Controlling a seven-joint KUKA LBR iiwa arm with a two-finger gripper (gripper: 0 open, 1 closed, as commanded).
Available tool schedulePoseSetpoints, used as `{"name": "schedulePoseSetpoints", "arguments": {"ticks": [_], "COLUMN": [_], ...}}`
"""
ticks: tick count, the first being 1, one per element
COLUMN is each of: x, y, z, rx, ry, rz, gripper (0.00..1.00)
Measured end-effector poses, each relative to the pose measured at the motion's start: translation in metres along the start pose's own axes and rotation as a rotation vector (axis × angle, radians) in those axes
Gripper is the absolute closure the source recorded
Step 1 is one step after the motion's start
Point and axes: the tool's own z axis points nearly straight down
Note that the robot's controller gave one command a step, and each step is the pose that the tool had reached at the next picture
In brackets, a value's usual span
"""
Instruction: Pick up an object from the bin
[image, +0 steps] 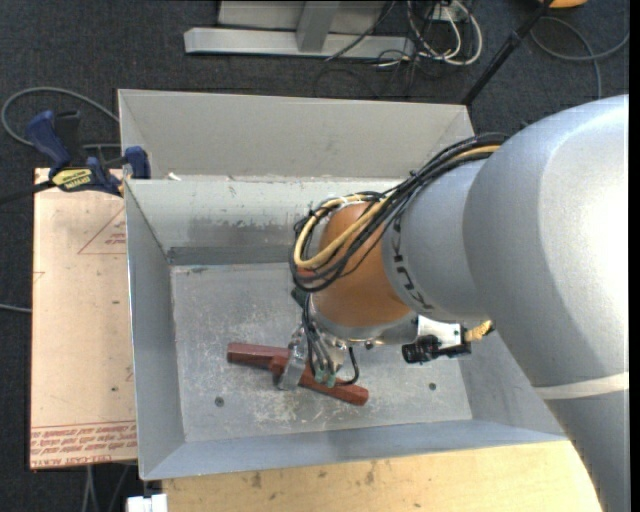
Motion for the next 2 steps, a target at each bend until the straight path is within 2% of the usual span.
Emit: {"name": "schedulePoseSetpoints", "arguments": {"ticks": [1,2], "x": [0.0,-0.001], "y": [0.0,0.002], "z": [-0.035,-0.091], "rx": [-0.001,-0.002], "ry": [-0.002,-0.005], "rz": [0.0,-0.002], "gripper": [1.0,1.0]}}
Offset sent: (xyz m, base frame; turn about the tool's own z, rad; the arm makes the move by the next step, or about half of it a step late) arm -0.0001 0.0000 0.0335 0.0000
